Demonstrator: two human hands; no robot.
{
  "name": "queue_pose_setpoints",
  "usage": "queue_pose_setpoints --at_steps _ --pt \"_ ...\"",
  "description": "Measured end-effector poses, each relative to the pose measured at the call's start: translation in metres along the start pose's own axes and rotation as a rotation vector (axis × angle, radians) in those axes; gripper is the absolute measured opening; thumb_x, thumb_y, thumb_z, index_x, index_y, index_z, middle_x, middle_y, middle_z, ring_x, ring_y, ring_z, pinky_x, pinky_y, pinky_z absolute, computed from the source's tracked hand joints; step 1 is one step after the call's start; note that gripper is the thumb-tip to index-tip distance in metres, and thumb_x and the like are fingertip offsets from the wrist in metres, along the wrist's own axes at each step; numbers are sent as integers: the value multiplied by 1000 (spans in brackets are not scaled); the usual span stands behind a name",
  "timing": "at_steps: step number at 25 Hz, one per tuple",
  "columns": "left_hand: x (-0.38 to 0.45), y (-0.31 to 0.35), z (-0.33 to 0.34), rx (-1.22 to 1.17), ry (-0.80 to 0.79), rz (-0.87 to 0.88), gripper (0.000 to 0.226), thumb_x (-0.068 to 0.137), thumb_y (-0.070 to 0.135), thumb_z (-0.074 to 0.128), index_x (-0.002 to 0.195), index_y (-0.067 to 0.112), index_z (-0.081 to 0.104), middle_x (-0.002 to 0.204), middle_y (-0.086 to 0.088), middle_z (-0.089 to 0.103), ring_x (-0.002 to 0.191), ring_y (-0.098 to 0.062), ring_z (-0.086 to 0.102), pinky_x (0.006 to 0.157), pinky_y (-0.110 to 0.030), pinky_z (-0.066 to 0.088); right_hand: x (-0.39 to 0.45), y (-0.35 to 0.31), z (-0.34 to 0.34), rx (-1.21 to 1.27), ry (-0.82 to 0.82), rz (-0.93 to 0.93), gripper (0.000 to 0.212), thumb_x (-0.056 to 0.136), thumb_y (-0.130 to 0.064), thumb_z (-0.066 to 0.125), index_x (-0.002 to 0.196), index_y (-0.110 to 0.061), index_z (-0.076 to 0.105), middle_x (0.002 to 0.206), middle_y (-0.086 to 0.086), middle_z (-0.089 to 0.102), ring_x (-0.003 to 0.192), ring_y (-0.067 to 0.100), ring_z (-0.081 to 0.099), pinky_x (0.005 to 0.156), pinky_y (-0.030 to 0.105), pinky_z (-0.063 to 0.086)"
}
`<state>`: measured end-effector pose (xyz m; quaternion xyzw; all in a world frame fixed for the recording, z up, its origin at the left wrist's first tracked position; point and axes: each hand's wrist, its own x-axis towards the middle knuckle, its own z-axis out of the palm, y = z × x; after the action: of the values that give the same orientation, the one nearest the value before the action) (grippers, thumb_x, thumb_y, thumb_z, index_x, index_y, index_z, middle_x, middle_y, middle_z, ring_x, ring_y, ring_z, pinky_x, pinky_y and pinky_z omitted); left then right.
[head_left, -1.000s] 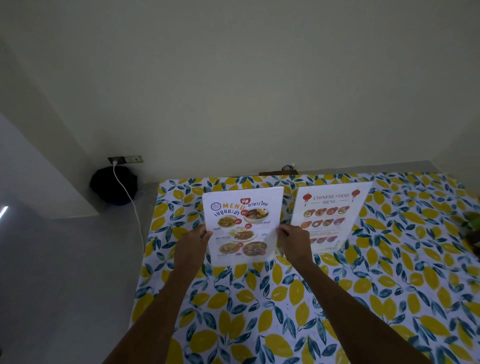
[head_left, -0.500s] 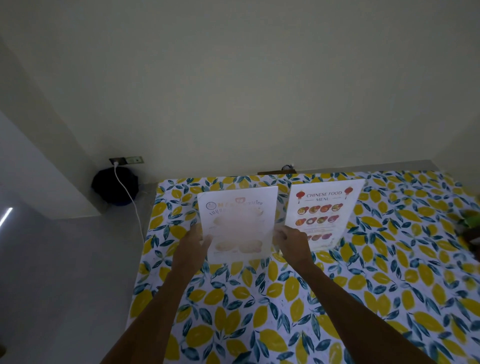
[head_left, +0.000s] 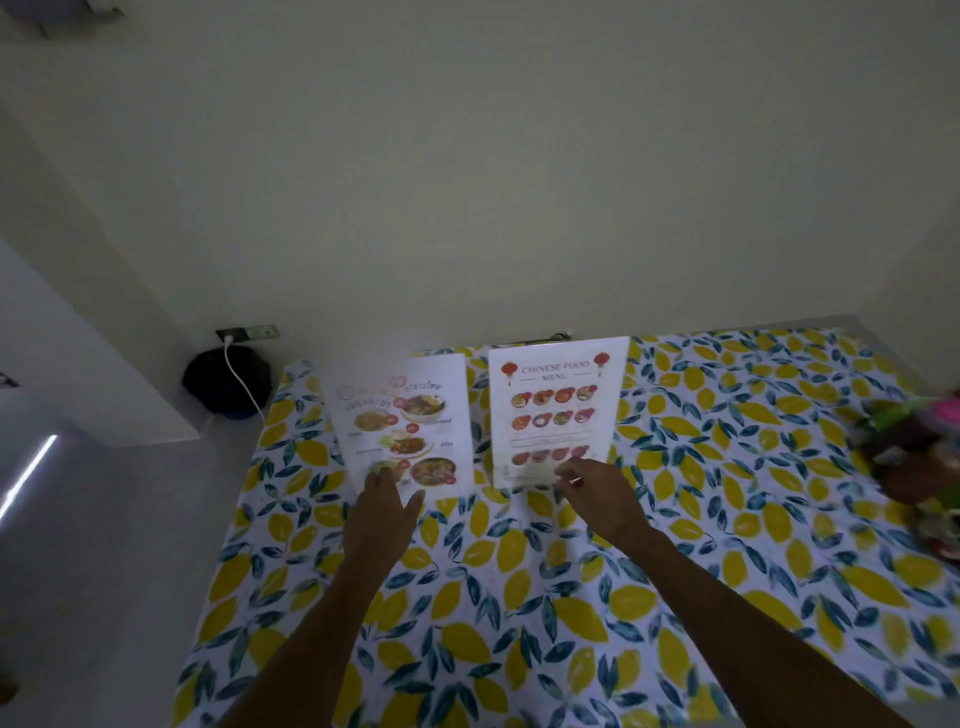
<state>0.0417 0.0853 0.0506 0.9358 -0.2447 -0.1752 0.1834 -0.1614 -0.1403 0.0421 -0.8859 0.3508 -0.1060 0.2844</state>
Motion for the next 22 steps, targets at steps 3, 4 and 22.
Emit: queue_pose_setpoints --at_steps 3,4,22 --pt "-12 46 20 -8 -21 57 72 94 52 46 148 9 26 154 -16 32 134 -34 43 101 -46 43 -12 34 -32 -7 17 17 20 92 -24 61 109 -15 69 105 6 75 93 22 68 82 37 55" --pt "-14 60 24 -25 -16 88 64 93 51 49 142 11 34 147 -16 40 129 -35 47 98 -46 45 -14 43 -42 -4 25 26 21 92 -24 61 109 -16 69 104 5 75 93 22 68 82 36 55" --pt "54 133 70 -206 38 106 33 92 29 59 119 10 55 106 -14 70 98 -35 66 80 -39 52 79 87 -49 98 -27 178 26 92 -33 56 113 -19 57 100 9 73 87 28 69 73 44 59"
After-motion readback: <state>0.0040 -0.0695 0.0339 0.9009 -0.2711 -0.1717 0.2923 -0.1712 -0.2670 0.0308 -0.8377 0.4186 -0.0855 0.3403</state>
